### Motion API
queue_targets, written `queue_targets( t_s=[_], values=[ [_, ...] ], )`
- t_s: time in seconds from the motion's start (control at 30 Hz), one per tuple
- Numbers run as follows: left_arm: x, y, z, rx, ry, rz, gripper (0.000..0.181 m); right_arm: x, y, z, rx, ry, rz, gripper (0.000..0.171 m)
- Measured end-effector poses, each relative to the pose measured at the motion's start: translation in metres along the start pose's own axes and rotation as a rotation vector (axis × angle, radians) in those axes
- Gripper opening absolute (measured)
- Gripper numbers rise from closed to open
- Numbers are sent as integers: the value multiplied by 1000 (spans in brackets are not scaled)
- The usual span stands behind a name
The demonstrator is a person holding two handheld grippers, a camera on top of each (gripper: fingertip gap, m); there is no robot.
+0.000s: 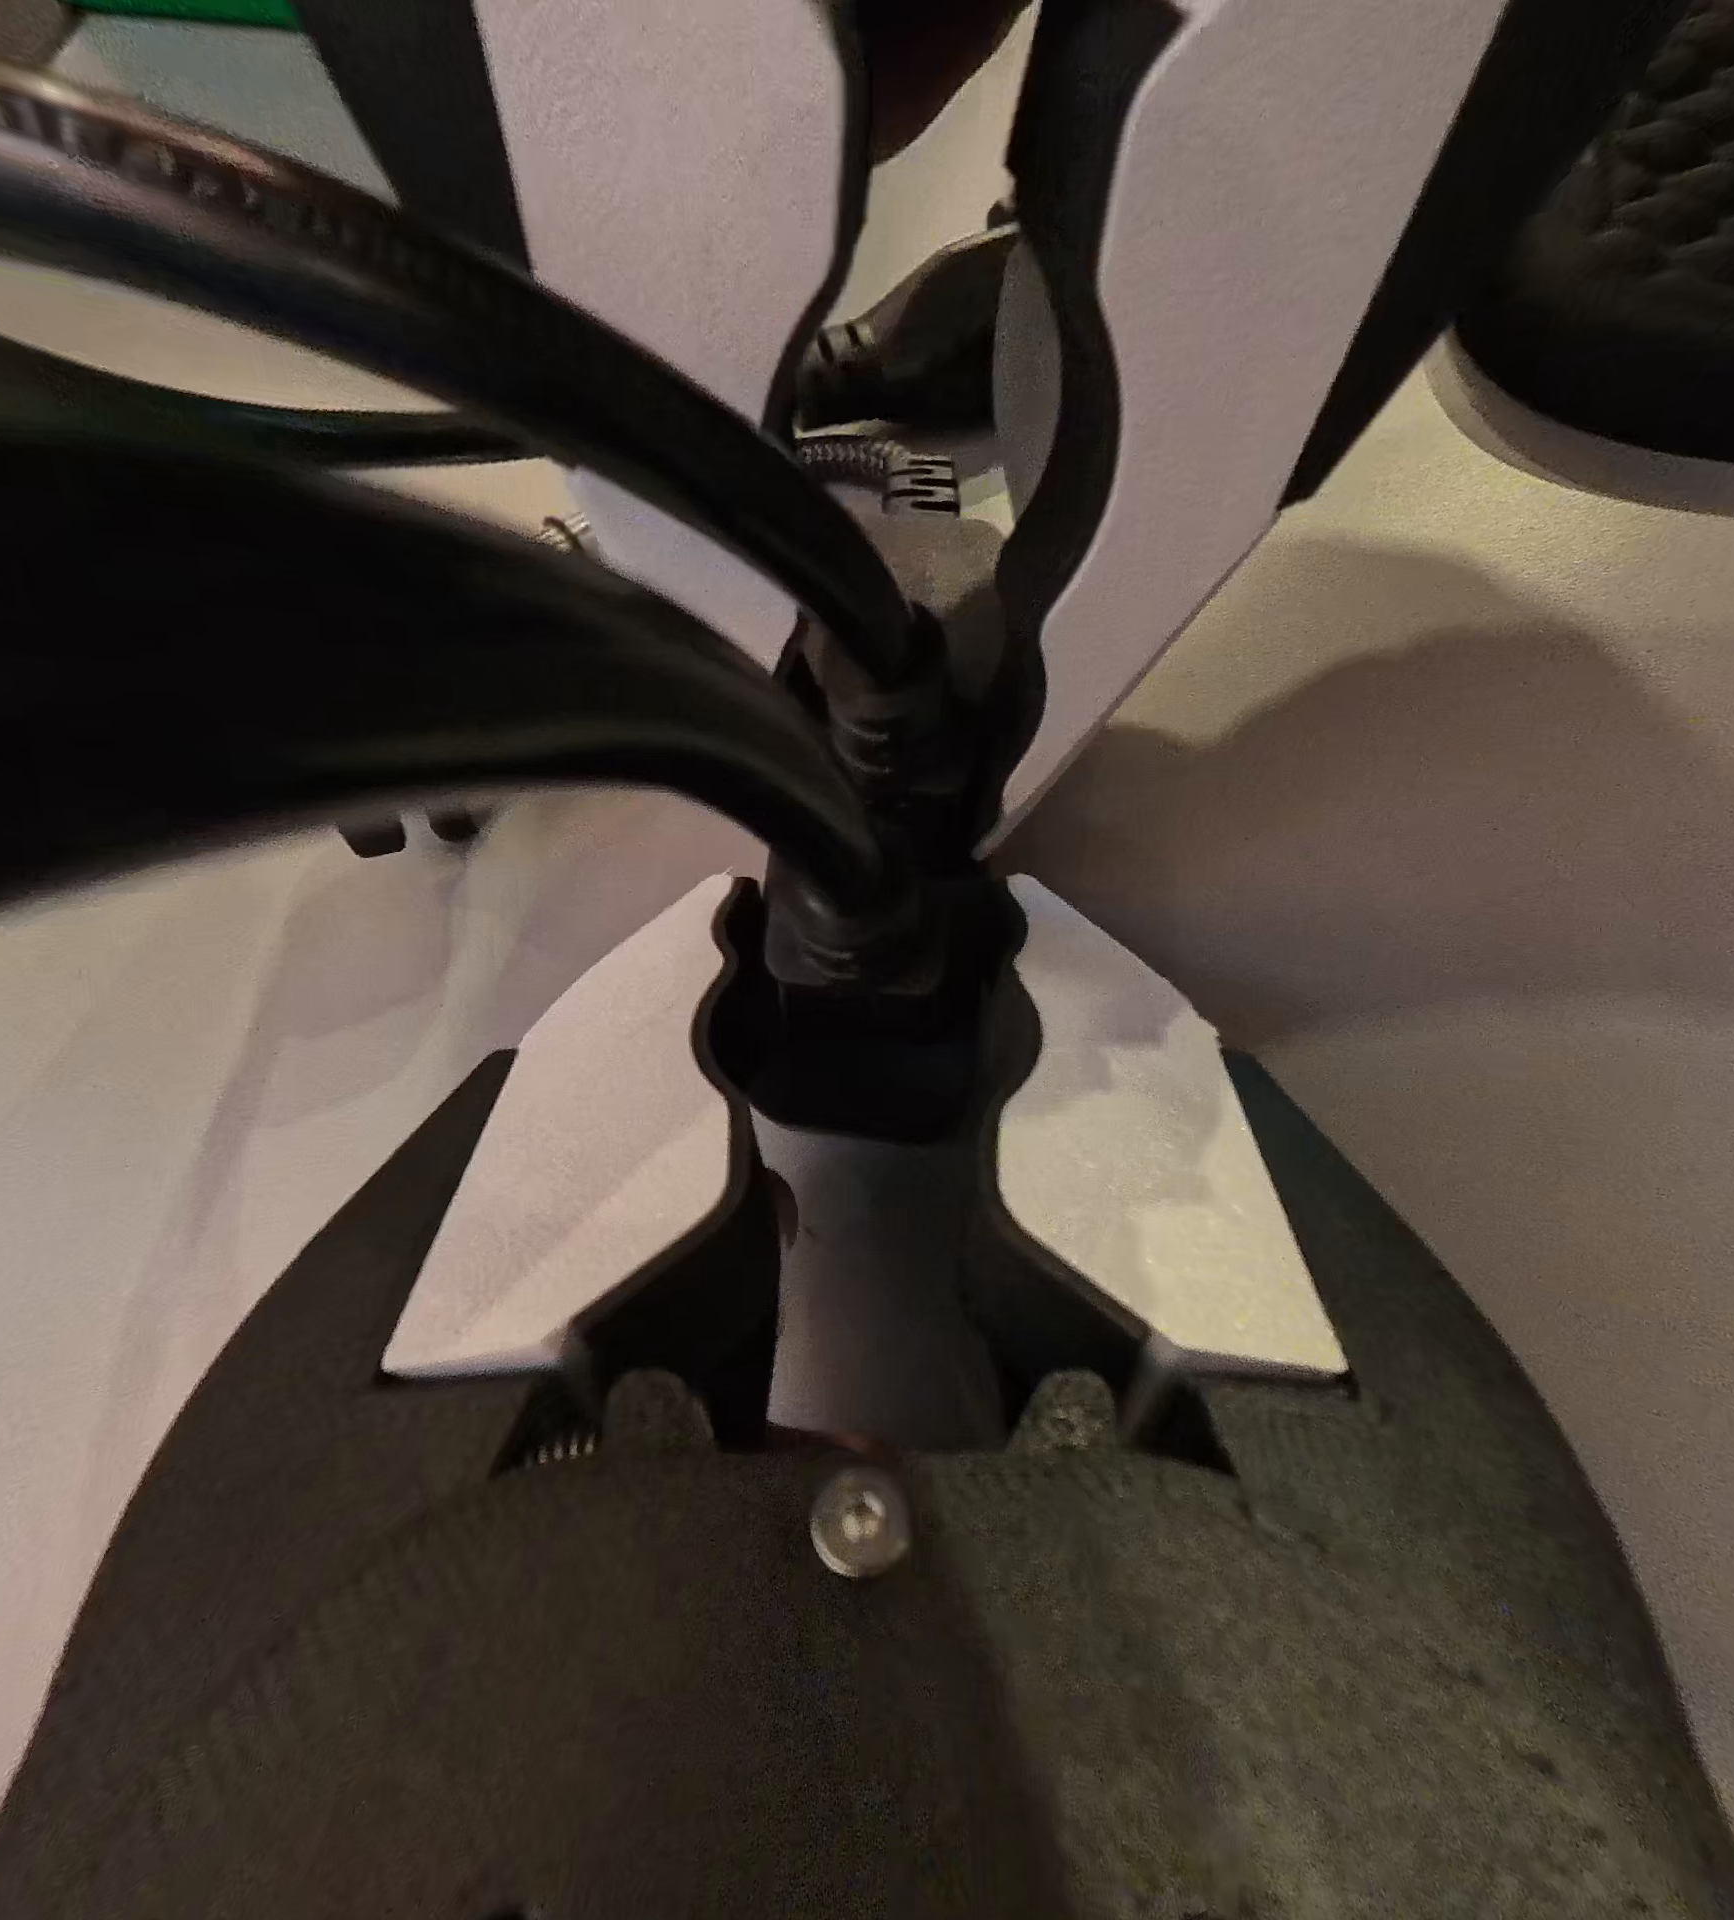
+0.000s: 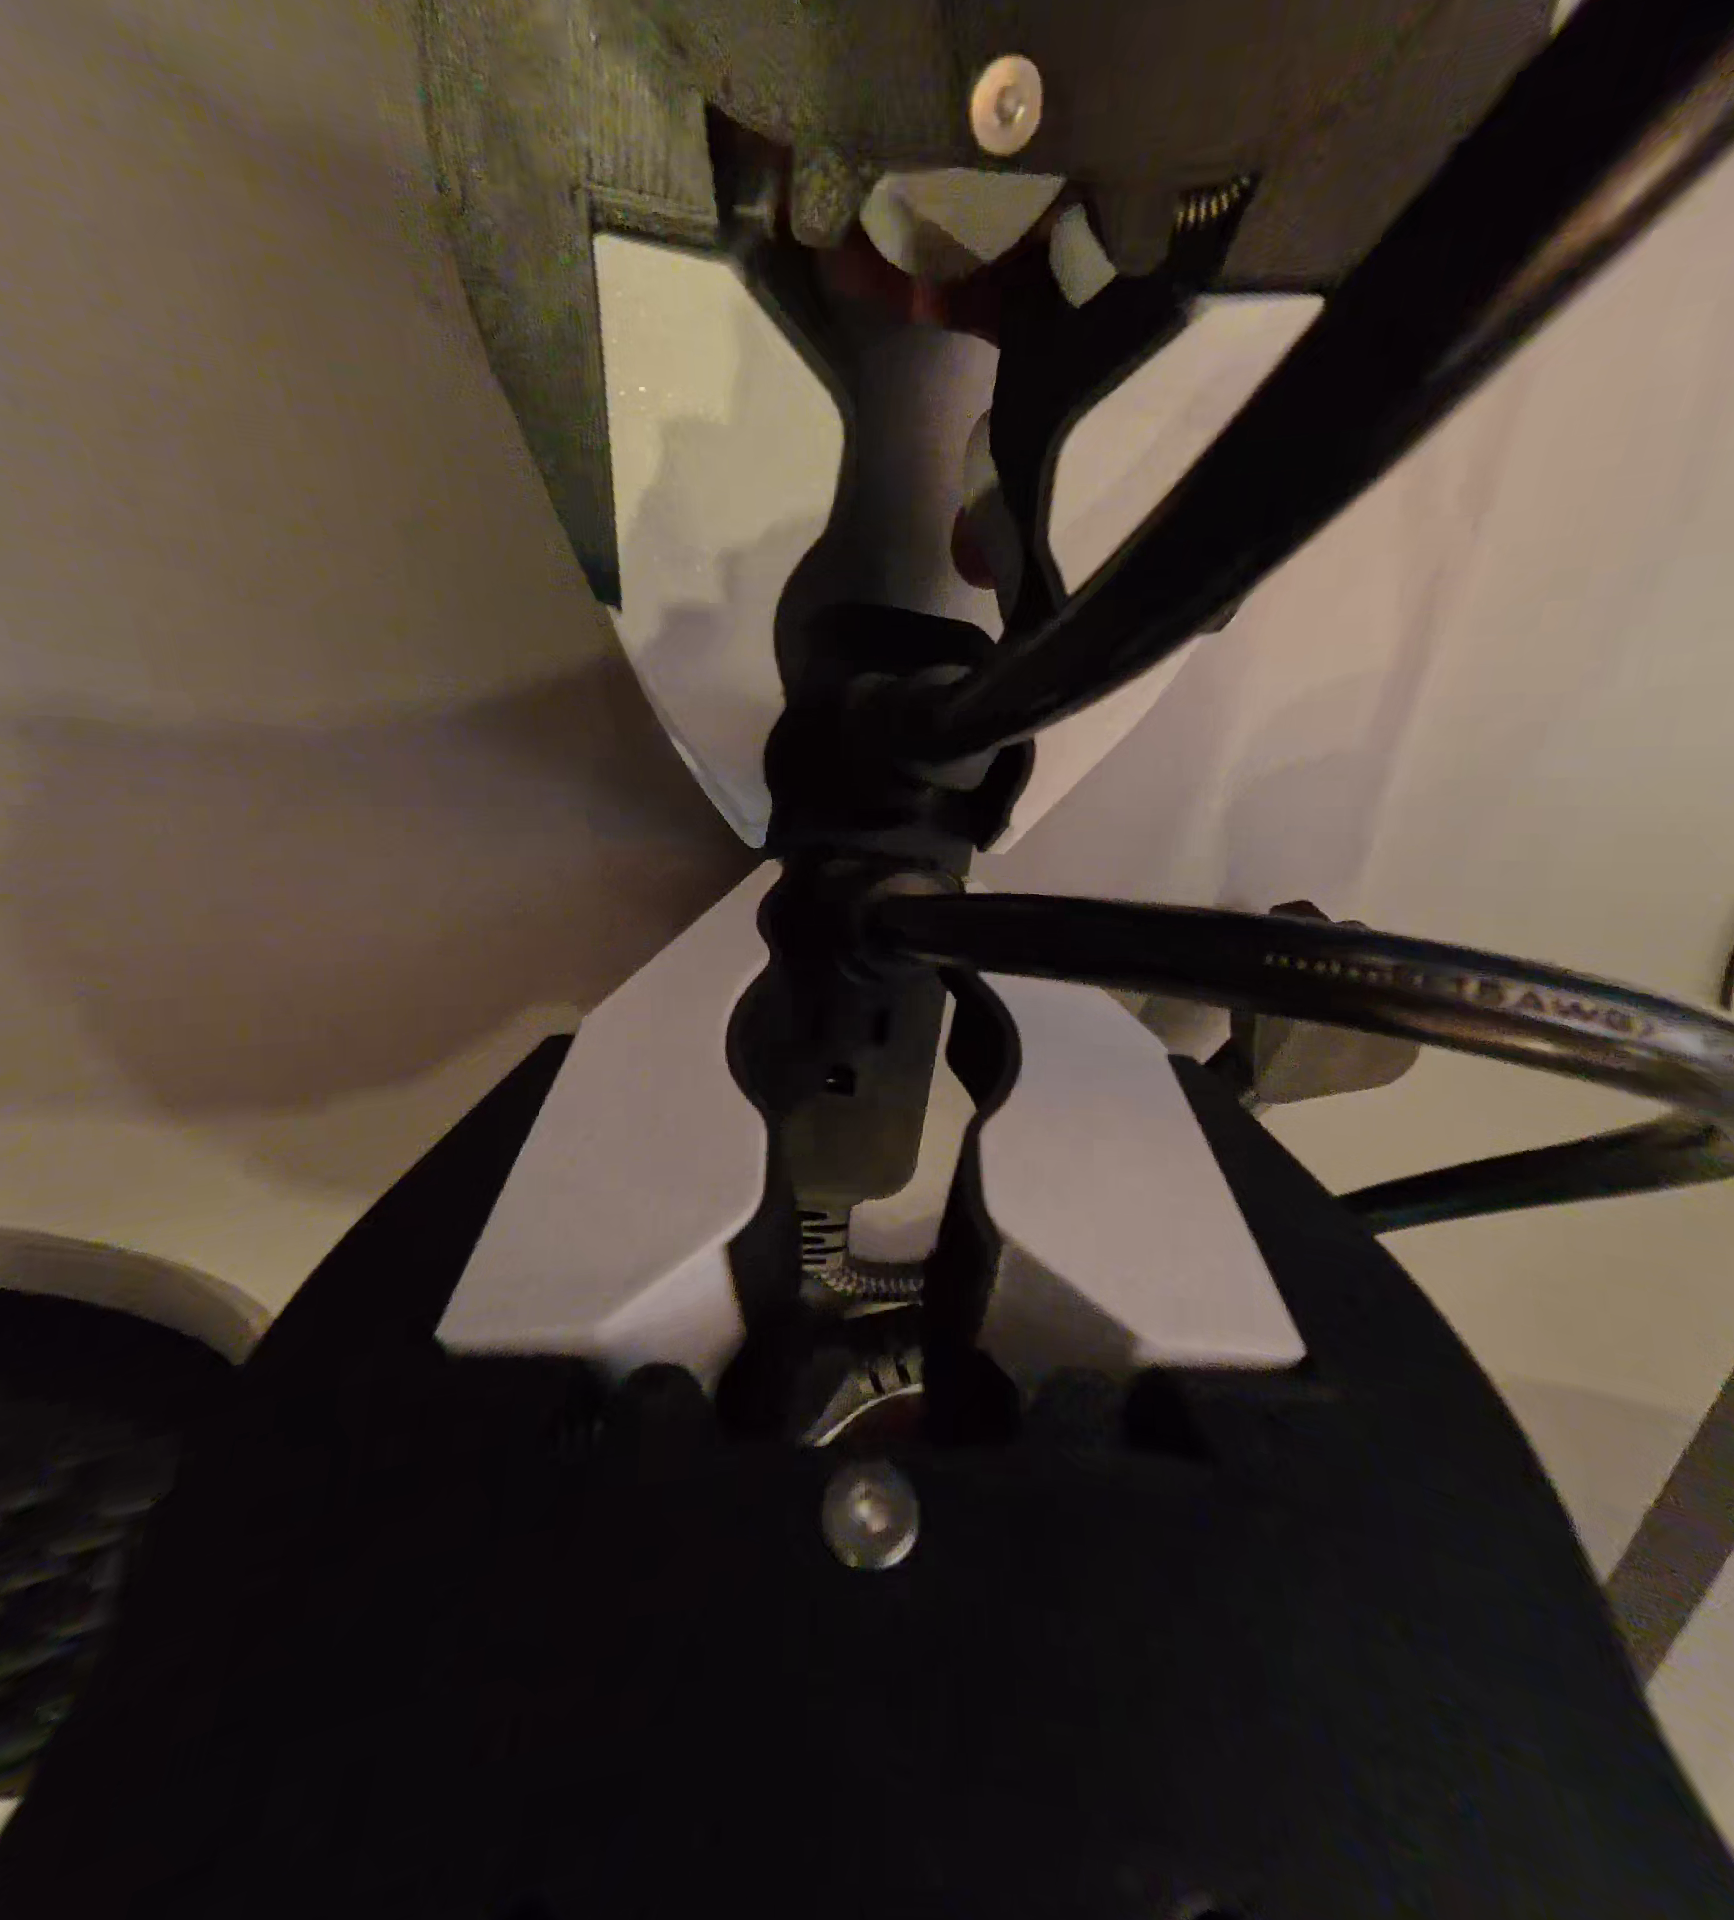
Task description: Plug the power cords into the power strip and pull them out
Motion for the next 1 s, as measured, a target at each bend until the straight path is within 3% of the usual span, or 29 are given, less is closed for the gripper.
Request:
queue_targets(
  t_s=[0.13,0.5,0.87,1.0],
  values=[
    [-1,0,0,-32,-8,-7,40,-1,0,5,89,34,21,24],
    [-3,-3,-1,19,-1,-10,41,23,0,-21,-261,-335,-294,23],
    [-10,17,3,32,114,-97,36,16,0,-8,-165,-200,-223,23],
    [-12,4,-1,68,49,-18,25,15,1,-9,-168,-179,-206,23]
  ],
)
Point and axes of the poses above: each gripper's, where its closed fingertips meet, y back along the fingers, x out of its underside, z = x × y across the jaws, the point moved 9 cm from there along y, back along the fingers, and after that the axes turned 8 degrees about -x, right-handed, at the moved point
